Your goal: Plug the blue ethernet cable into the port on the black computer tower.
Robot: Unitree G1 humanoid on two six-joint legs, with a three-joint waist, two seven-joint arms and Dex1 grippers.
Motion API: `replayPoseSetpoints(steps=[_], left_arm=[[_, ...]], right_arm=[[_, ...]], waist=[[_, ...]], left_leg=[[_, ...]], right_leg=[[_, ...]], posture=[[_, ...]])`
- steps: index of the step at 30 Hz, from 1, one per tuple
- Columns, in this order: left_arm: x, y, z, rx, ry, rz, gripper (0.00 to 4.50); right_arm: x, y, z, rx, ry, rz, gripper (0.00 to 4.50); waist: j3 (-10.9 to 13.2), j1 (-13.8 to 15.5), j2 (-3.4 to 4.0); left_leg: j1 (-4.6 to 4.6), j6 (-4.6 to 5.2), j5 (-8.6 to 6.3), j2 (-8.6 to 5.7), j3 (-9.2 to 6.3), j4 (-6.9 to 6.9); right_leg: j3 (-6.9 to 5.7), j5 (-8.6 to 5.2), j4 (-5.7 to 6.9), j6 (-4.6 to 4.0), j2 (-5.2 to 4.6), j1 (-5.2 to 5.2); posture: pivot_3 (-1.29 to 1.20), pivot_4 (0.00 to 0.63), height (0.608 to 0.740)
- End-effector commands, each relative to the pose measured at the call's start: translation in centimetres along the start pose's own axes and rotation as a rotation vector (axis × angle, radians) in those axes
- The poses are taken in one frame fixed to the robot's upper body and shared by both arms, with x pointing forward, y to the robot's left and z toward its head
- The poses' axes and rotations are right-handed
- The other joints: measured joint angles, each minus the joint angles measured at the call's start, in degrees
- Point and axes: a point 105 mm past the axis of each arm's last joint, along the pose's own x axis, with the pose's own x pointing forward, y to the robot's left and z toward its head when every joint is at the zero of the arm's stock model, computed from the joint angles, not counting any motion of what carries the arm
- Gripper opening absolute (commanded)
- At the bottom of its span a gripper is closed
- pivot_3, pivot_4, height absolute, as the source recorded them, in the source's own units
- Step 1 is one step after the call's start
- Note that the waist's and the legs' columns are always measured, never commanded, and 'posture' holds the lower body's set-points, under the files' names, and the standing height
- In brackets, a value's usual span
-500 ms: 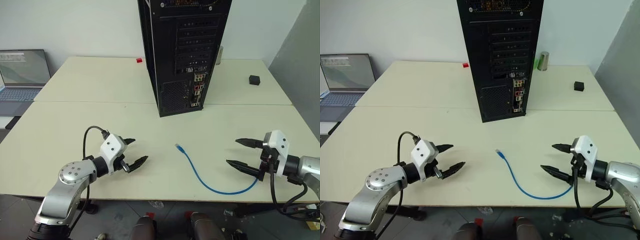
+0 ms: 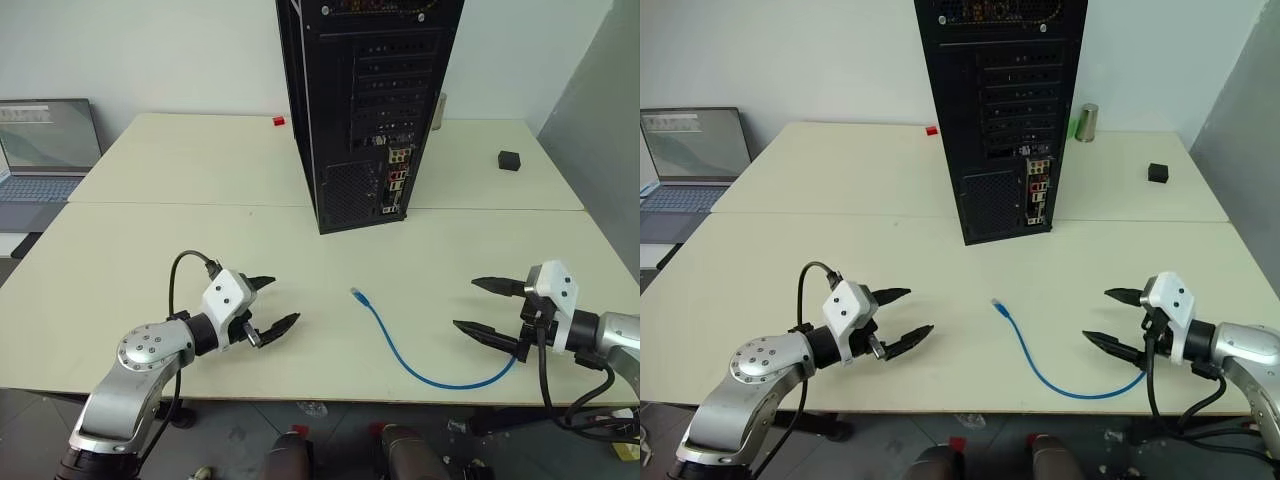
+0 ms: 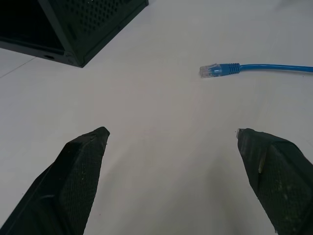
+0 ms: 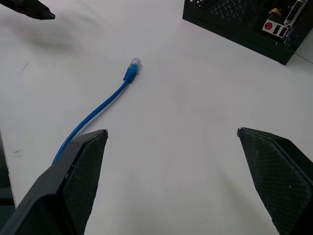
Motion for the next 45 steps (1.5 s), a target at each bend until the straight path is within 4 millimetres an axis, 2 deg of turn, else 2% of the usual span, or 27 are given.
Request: replayPoseSetpoints(steps=[1,9,12,17,20,23,28,35,38,43,45], left_arm=[[-0.1,-0.7,1.2,0.052,-0.03,-0.037,4.49],[0.1,-2.1,1.3,0.075,-0.021,-0.123,4.49],[0.3,-2.4,1.3,0.089,-0.019,-0.144,4.49],[0.4,-3.0,1.2,0.102,-0.01,-0.169,4.49],[0.4,-3.1,1.2,0.097,-0.01,-0.177,4.49],[0.4,-3.1,1.5,0.095,-0.015,-0.179,4.49],[0.3,-3.1,1.6,0.097,-0.018,-0.178,4.49],[0.6,-3.2,1.7,0.092,-0.023,-0.176,4.5],[0.7,-3.1,1.7,0.089,-0.025,-0.173,4.5],[1.0,-2.6,1.8,0.086,-0.033,-0.15,4.5],[1.1,-2.5,1.8,0.089,-0.029,-0.148,4.5]], right_arm=[[0.6,0.7,1.3,-0.037,-0.034,0.022,4.5],[3.9,3.0,1.8,-0.017,-0.068,0.098,4.5],[7.3,3.1,0.9,0.011,-0.087,0.049,4.5],[11.3,3.5,0.1,0.056,-0.105,0.006,4.5],[12.9,3.7,-0.5,0.066,-0.099,-0.01,4.5],[13.9,3.8,-0.8,0.075,-0.092,-0.024,4.5],[14.4,4.3,-1.7,0.054,-0.055,-0.021,4.5],[14.7,4.5,-2.1,0.053,-0.032,-0.041,3.23],[14.8,3.8,-2.1,0.051,-0.029,-0.071,2.38],[14.3,3.9,-1.4,0.005,-0.053,-0.03,1.39],[14.1,4.0,-1.0,-0.02,-0.061,0.006,0.83]], waist=[[0.0,0.0,0.0],[0.0,0.0,-0.01],[0.0,-0.3,-0.11],[0.1,-0.1,-0.13],[0.1,-0.1,-0.13],[0.1,-0.1,-0.15],[0.1,-0.1,-0.15],[0.1,-0.1,-0.14],[0.1,-0.1,-0.14],[0.1,-0.1,-0.14],[0.1,-0.1,-0.14]], left_leg=[[0.0,0.0,0.0,0.0,0.0,0.0],[0.01,0.0,0.0,0.0,-0.05,0.0],[0.04,0.0,0.0,0.02,-0.05,-0.01],[0.04,-0.01,0.0,0.03,-0.11,-0.02],[0.05,-0.01,0.0,0.0,-0.18,-0.03],[0.03,-0.01,0.0,0.01,-0.18,-0.03],[0.05,-0.01,0.0,0.01,-0.27,-0.03],[0.06,-0.01,0.0,0.02,-0.26,-0.03],[0.06,-0.01,0.0,0.02,-0.25,-0.03],[0.06,-0.01,0.0,0.01,-0.26,-0.03],[0.06,-0.01,0.0,0.01,-0.26,-0.03]], right_leg=[[0.0,0.0,0.0,0.01,0.0,0.0],[-0.03,-0.02,0.0,0.01,0.0,0.01],[-0.03,-0.02,-0.01,0.01,0.01,0.02],[-0.08,0.03,0.01,-0.21,0.01,0.01],[-0.05,0.08,0.02,-0.3,-0.01,0.01],[-0.12,0.08,0.02,-0.31,-0.01,0.01],[-0.11,0.09,0.03,-0.31,-0.01,0.01],[-0.12,0.08,0.03,-0.3,-0.01,0.02],[-0.12,0.08,0.03,-0.3,0.0,0.02],[-0.12,0.08,0.03,-0.3,0.0,0.02],[-0.12,0.08,0.03,-0.3,0.0,0.02]], posture=[[0.0,0.15,0.74],[0.0,0.15,0.74],[0.0,0.15,0.74],[0.0,0.15,0.74],[0.0,0.15,0.74],[0.0,0.15,0.74],[0.0,0.15,0.74],[0.0,0.15,0.74],[0.0,0.15,0.74],[0.0,0.15,0.74],[0.0,0.15,0.74]])
